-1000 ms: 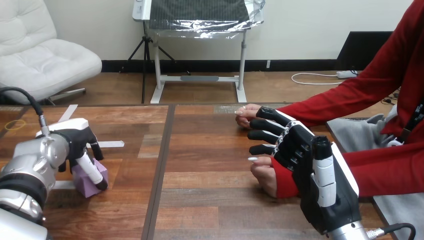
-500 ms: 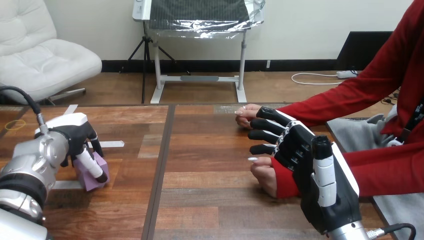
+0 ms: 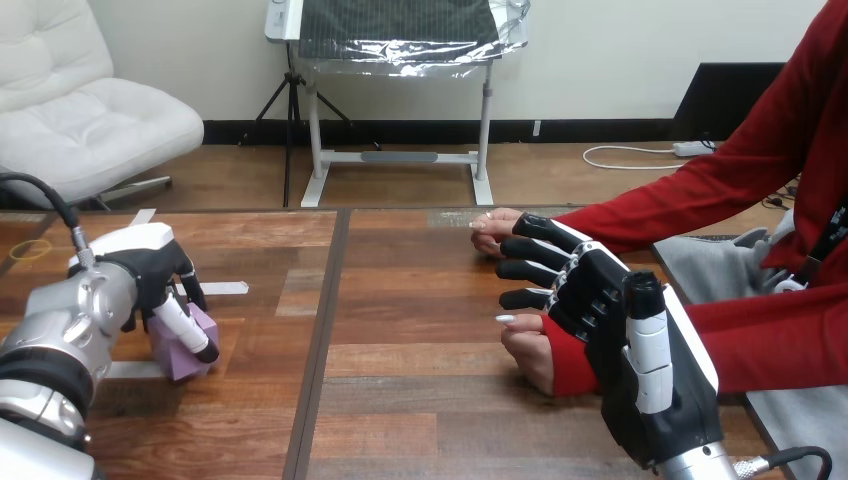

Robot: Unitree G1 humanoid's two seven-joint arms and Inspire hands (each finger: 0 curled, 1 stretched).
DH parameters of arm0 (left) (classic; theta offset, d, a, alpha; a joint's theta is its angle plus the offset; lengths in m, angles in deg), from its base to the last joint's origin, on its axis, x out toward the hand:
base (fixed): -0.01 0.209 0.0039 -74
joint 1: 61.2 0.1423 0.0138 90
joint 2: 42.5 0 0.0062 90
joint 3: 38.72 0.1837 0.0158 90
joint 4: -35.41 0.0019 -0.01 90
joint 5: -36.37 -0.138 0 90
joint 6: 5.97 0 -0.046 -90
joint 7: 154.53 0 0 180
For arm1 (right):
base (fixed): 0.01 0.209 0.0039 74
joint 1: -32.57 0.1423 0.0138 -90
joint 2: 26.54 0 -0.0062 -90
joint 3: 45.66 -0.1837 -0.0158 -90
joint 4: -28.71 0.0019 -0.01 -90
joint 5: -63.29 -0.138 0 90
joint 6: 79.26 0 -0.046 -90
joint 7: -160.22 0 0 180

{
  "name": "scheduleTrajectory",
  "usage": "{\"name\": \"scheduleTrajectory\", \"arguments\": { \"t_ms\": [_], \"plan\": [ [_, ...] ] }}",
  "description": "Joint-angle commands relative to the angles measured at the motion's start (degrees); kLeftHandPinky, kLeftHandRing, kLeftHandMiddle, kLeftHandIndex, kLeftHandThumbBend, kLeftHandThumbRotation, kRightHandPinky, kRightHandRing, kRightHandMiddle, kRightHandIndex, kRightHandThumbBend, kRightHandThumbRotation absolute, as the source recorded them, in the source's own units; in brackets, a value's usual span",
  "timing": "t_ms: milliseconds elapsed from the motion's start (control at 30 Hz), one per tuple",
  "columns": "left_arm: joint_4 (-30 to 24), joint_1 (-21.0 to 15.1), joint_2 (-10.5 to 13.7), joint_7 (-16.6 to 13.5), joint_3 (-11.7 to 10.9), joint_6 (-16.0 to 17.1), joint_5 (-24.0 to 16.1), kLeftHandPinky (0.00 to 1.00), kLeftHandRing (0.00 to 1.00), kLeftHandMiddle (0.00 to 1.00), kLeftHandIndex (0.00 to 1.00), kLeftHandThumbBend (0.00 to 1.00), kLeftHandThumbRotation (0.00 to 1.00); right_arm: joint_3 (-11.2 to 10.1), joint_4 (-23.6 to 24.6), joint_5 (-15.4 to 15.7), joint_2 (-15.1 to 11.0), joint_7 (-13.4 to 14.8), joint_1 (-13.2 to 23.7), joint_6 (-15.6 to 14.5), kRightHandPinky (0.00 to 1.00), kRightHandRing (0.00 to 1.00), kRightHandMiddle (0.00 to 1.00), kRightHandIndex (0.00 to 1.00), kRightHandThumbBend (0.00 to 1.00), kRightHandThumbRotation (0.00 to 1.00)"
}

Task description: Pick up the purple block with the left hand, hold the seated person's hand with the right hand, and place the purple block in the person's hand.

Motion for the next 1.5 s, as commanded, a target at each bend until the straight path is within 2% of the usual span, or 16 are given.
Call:
{"name": "scheduleTrajectory", "arguments": {
  "t_ms": [0,467,967,1067,1200,1467],
  "plan": [
    [-3.25,-1.65,0.21,-2.54,-1.33,0.42,0.91,0.30,0.39,0.48,0.55,0.67,0.00,-0.48,2.56,-0.16,-0.54,0.16,3.42,-0.16,0.67,0.76,0.78,0.80,0.82,1.00],
    [-4.46,-0.94,0.34,-4.64,-2.04,1.34,1.97,0.32,0.42,0.49,0.54,0.69,0.00,-0.62,2.15,0.13,-0.55,0.19,3.51,0.50,0.66,0.75,0.78,0.80,0.81,1.00],
    [-11.41,2.00,1.47,-5.22,-5.96,4.12,5.49,0.33,0.41,0.47,0.52,0.71,0.00,-1.42,0.31,1.75,-1.14,0.77,4.55,0.94,0.66,0.75,0.77,0.80,0.82,1.00],
    [-13.84,3.26,1.76,-5.51,-7.18,5.05,6.63,0.34,0.41,0.47,0.51,0.72,0.00,-1.83,-0.37,3.68,-1.40,1.81,5.03,1.30,0.66,0.75,0.77,0.79,0.83,1.00],
    [-17.85,5.26,2.09,-5.24,-9.01,5.77,8.38,0.34,0.41,0.47,0.50,0.73,0.00,-2.56,-1.35,8.02,-2.02,4.08,5.94,2.22,0.66,0.74,0.76,0.79,0.83,1.00],
    [-27.48,9.96,2.25,-4.87,-12.64,5.43,11.30,0.34,0.41,0.47,0.50,0.73,0.00,-3.97,-4.44,13.51,-3.64,7.61,8.93,4.11,0.63,0.73,0.75,0.77,0.72,0.95]
  ]
}}
